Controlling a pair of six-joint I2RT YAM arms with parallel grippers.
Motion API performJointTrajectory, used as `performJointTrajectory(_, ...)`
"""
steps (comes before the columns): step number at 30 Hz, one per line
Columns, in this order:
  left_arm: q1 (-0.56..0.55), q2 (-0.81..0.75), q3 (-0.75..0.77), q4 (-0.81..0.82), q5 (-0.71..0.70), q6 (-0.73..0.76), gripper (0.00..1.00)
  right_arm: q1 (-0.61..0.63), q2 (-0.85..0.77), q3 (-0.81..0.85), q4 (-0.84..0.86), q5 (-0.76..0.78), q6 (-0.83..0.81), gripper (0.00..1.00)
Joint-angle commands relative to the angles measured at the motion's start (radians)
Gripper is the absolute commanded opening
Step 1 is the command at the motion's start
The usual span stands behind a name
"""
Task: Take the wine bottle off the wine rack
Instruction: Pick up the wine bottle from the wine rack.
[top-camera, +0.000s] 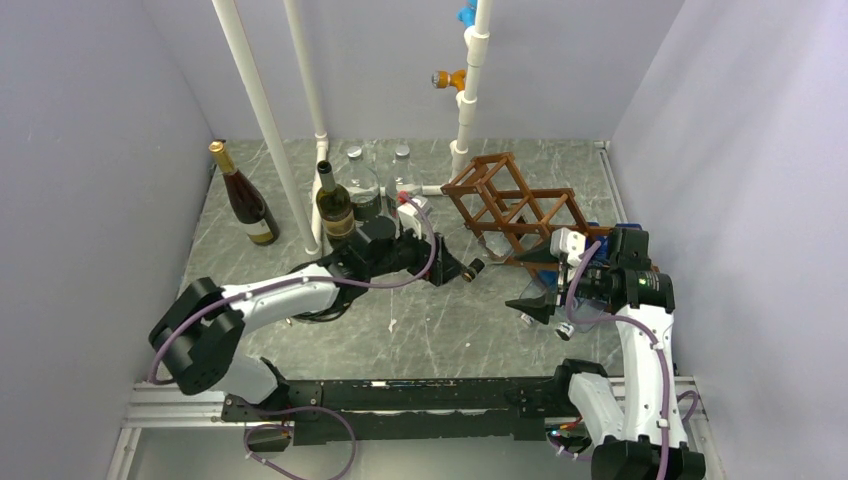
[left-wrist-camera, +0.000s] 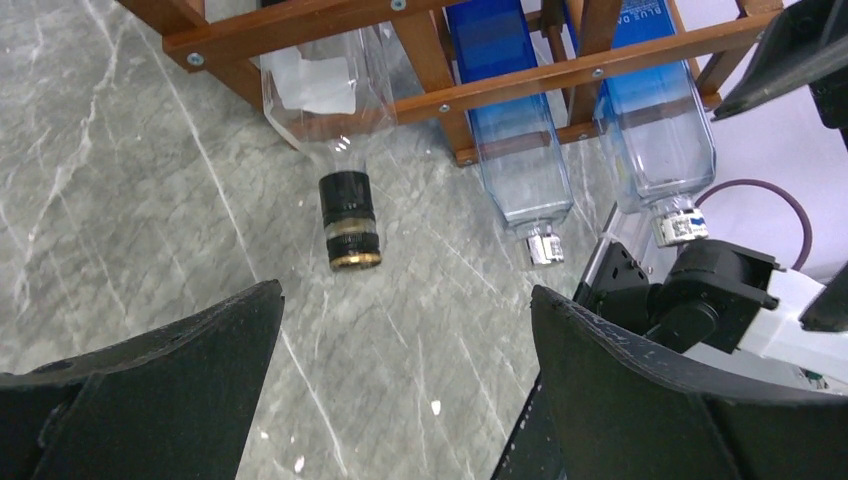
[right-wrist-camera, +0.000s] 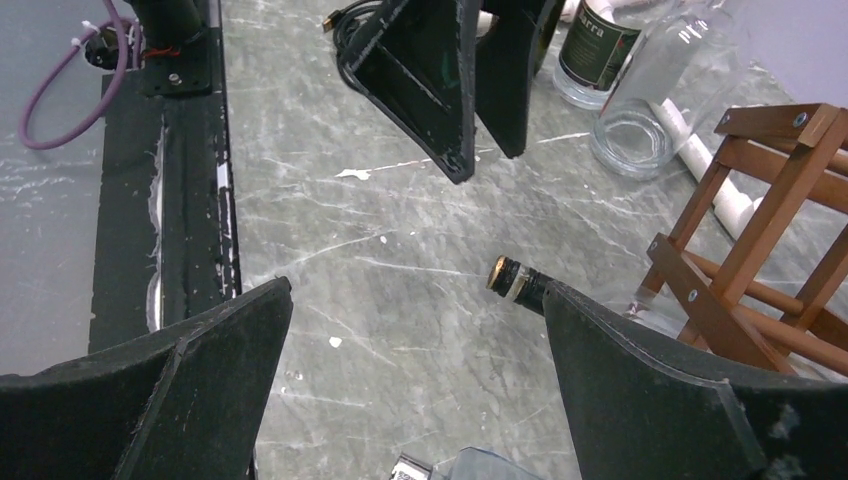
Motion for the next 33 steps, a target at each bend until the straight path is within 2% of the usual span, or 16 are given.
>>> performJointTrajectory(1,-0.004,0.083,0.070,0.123,0.036,0.000,1.00,-0.017,0.009,-0.010,0.043,-0.066,-0.007,1.00)
performJointTrajectory(16,-0.005,0.368,0.259,0.116,0.006,-0.047,0.99,-0.023,0.021,-0.040,-0.026,-0.061,-0.119,1.00)
performJointTrajectory(33,-0.005,0.548,0.351,0.227,0.036,-0.144,0.99,-0.023,0.023,-0.047,-0.066,-0.055,-0.180,1.00)
